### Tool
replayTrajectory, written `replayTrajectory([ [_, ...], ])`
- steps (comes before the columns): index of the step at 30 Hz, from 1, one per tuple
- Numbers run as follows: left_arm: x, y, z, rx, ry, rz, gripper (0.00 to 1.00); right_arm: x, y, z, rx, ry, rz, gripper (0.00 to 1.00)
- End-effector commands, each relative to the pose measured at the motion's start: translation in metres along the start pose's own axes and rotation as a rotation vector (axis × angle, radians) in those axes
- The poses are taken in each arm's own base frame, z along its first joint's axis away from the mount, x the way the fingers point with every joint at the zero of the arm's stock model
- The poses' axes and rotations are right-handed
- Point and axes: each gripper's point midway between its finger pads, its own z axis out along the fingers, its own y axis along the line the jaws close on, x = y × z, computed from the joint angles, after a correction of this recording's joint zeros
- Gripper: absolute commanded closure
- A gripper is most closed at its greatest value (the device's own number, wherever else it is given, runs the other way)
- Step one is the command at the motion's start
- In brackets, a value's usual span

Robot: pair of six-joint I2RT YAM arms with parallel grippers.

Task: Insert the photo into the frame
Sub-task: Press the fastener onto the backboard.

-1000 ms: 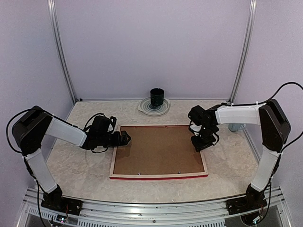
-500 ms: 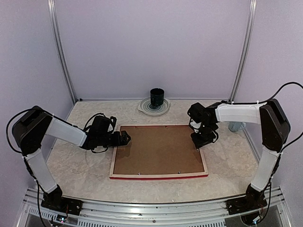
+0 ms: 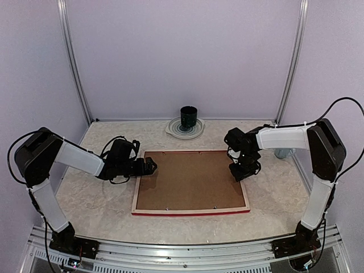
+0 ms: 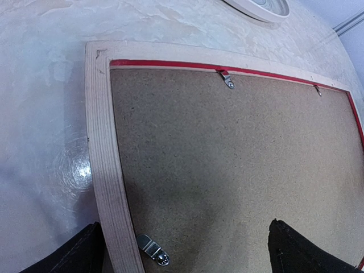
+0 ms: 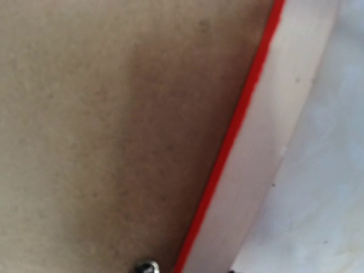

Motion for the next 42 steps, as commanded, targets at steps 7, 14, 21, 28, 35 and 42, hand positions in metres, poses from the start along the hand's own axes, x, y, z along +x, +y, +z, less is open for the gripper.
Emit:
replayTrajectory([
  [7, 0.04, 0.018, 0.003, -0.042, 0.136, -0.022, 0.01, 0.023, -0.002, 0.032, 0.03, 0.086, -0.021, 0.74],
  [14, 0.038, 0.018, 0.002, -0.045, 0.132, -0.02, 0.01, 0.044, 0.0, 0.049, 0.0, 0.15, -0.011, 0.78],
  [21, 0.038, 0.019, 0.002, -0.047, 0.131, -0.021, 0.01, 0.048, 0.001, 0.051, -0.015, 0.146, -0.012, 0.88],
  [28, 0.035, 0.023, -0.001, -0.071, 0.118, -0.012, 0.01, 0.043, 0.004, 0.047, -0.026, 0.128, 0.007, 0.88],
  [35, 0.018, 0.035, -0.02, -0.171, 0.047, -0.003, 0.01, 0.029, 0.007, 0.033, -0.053, 0.076, 0.032, 0.65],
  [42, 0.002, 0.039, -0.032, -0.247, 0.016, 0.012, 0.02, 0.015, 0.013, 0.017, -0.091, 0.004, 0.033, 0.49],
])
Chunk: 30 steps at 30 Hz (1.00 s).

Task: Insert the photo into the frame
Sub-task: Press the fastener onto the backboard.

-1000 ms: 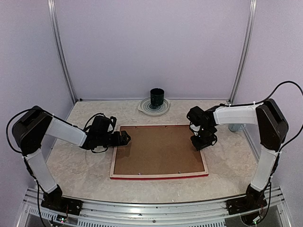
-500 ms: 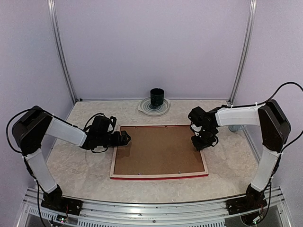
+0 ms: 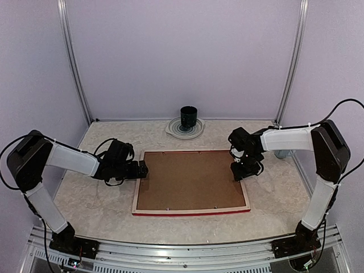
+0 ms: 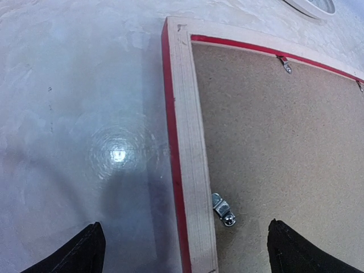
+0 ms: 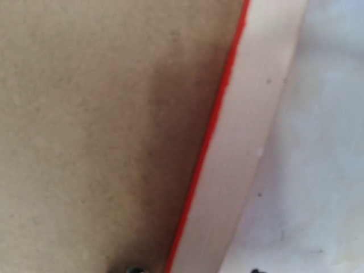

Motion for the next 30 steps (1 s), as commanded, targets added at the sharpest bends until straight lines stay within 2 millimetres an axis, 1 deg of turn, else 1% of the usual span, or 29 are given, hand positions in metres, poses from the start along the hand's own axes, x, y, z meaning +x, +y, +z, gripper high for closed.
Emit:
replayTrajectory([
  [1, -0.009, 0.009, -0.01, -0.081, -0.011, 0.011, 0.03, 0.018, 0.011, 0.014, -0.049, 0.049, -0.013, 0.49],
  [4, -0.016, 0.009, -0.006, -0.104, -0.015, 0.015, 0.06, 0.017, 0.014, 0.014, -0.056, 0.032, -0.016, 0.49],
  [9, -0.011, 0.01, 0.005, -0.134, 0.026, 0.026, 0.12, 0.02, 0.015, 0.019, -0.061, 0.029, -0.025, 0.49],
  [12, -0.011, 0.009, 0.01, -0.143, 0.039, 0.028, 0.18, 0.022, 0.016, 0.021, -0.061, 0.028, -0.031, 0.49],
  [18, -0.009, 0.009, 0.016, -0.16, 0.06, 0.038, 0.27, 0.023, 0.016, 0.019, -0.065, 0.019, -0.04, 0.49],
  [24, -0.006, 0.009, 0.02, -0.176, 0.076, 0.048, 0.32, 0.02, 0.016, 0.017, -0.071, 0.009, -0.042, 0.49],
  [30, -0.002, 0.009, 0.021, -0.179, 0.089, 0.053, 0.48, 0.02, 0.017, 0.018, -0.072, 0.01, -0.046, 0.5],
])
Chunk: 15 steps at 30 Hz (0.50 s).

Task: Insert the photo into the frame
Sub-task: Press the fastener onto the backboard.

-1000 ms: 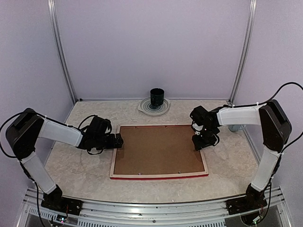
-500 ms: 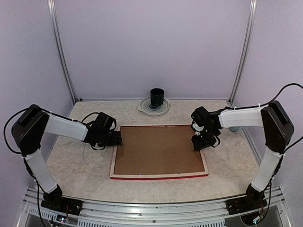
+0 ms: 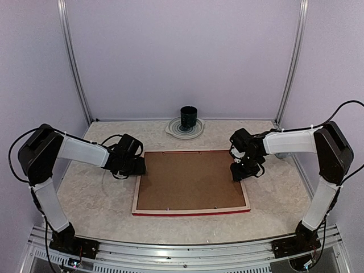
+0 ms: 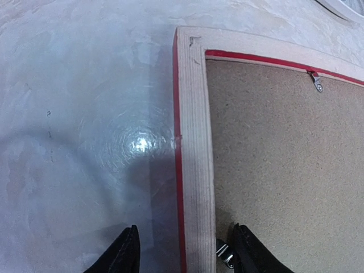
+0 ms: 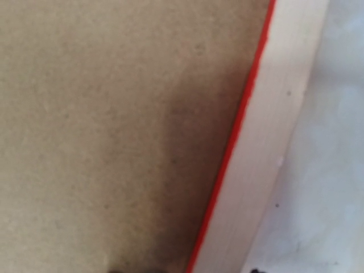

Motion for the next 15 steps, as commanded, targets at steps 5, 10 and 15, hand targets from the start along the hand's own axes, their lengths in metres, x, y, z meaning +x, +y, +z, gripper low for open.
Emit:
replayTrajectory([
  [5, 0.008, -0.002, -0.001, -0.016, 0.027, 0.029, 0.51, 0.023, 0.011, 0.016, -0.03, 0.072, -0.032, 0.5],
  [10, 0.01, -0.01, -0.004, 0.014, 0.036, 0.039, 0.56, 0.024, 0.01, 0.016, -0.03, 0.077, -0.033, 0.5],
  [15, 0.012, -0.015, -0.005, 0.041, 0.046, 0.044, 0.73, 0.026, 0.01, 0.018, -0.03, 0.082, -0.032, 0.5],
])
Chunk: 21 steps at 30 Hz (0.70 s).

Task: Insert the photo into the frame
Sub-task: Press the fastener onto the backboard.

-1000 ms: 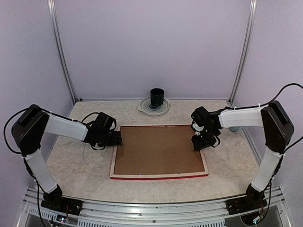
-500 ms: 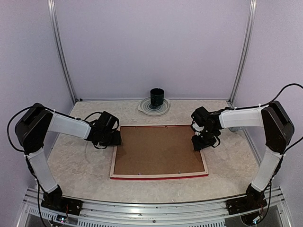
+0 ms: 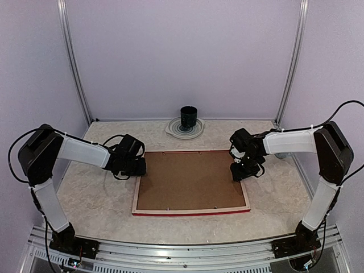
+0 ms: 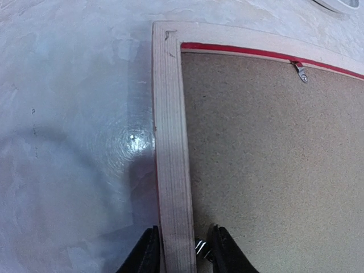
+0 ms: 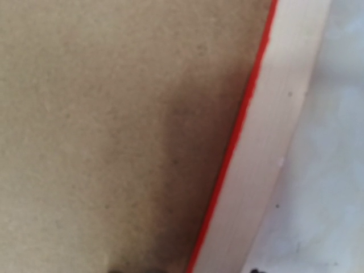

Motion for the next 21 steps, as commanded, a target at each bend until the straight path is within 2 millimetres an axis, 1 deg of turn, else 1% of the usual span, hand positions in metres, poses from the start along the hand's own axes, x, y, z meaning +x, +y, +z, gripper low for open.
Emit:
replayTrajectory([
  [1, 0.008, -0.005, -0.004, 0.021, 0.04, 0.025, 0.78, 0.026, 0.01, 0.018, -0.029, 0.083, -0.028, 0.5],
  [3, 0.008, -0.006, -0.005, 0.024, 0.04, 0.024, 0.79, 0.026, 0.01, 0.018, -0.028, 0.081, -0.027, 0.49],
  [12, 0.006, -0.007, -0.005, 0.029, 0.039, 0.02, 0.79, 0.027, 0.009, 0.016, -0.025, 0.084, -0.03, 0.49],
  [21, -0.006, -0.015, -0.012, 0.057, 0.014, 0.018, 0.71, 0.026, 0.009, 0.014, -0.023, 0.081, -0.028, 0.49],
])
